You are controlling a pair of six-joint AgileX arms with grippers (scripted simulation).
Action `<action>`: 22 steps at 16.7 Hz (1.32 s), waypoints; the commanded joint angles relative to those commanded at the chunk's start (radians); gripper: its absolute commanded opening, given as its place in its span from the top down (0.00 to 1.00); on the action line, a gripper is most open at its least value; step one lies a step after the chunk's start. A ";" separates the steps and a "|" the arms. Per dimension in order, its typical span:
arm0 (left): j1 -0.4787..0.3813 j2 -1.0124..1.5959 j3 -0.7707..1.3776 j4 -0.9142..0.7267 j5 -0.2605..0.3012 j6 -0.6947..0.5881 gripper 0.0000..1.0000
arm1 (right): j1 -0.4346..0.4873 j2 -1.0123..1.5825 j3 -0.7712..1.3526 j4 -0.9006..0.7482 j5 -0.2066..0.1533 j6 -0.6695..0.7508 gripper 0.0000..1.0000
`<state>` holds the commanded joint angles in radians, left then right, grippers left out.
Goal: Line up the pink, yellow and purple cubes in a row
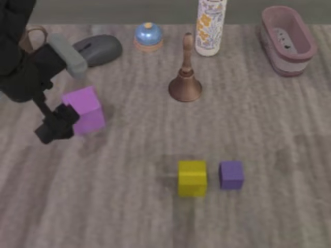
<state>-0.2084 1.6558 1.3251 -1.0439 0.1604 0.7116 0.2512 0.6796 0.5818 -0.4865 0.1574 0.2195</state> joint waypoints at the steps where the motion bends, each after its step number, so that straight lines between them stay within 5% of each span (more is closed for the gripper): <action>1: -0.007 0.085 0.078 -0.045 -0.007 0.031 0.00 | -0.031 -0.088 -0.078 0.048 -0.008 -0.031 0.00; 13: -0.017 0.666 0.711 -0.246 -0.152 0.194 0.00 | -0.238 -0.668 -0.574 0.478 -0.153 -0.218 0.00; 22: -0.017 0.679 0.684 -0.205 -0.156 0.193 0.00 | -0.241 -0.680 -0.582 0.487 -0.157 -0.219 0.00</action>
<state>-0.2259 2.3351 2.0094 -1.2491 0.0045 0.9048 0.0100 0.0000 0.0000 0.0000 0.0000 0.0000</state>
